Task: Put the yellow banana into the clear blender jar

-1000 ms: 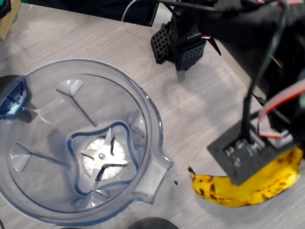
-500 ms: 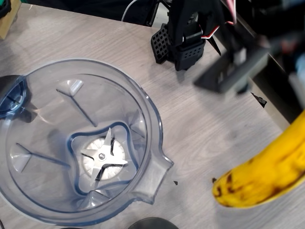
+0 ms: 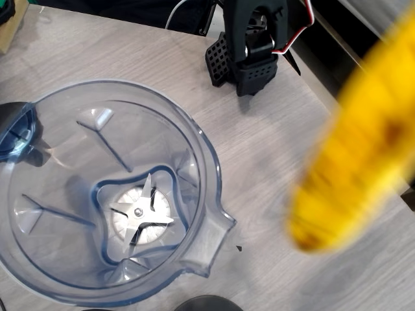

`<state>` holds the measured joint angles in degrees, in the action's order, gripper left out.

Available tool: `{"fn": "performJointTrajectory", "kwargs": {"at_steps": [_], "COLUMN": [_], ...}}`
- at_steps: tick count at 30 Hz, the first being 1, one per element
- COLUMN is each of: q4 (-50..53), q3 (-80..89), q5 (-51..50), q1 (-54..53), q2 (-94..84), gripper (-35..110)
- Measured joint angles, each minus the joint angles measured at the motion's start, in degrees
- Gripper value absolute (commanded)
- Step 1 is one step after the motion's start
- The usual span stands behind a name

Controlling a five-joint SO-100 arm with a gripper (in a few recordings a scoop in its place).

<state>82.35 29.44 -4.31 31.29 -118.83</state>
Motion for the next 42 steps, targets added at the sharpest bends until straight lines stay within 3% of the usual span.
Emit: {"fn": "performJointTrajectory", "kwargs": {"at_steps": [21,27,32,42], "q4": [0.09,-9.58,-19.78,-25.84], "q3": [1.76,23.64,42.98,54.32], "q5": [2.46,0.35,0.18,0.18], "q1": [-19.16,-31.11,-35.16,-36.56], "q2": [-7.29,-8.44,-8.35,-7.82], "gripper": [10,9,9,11]}}
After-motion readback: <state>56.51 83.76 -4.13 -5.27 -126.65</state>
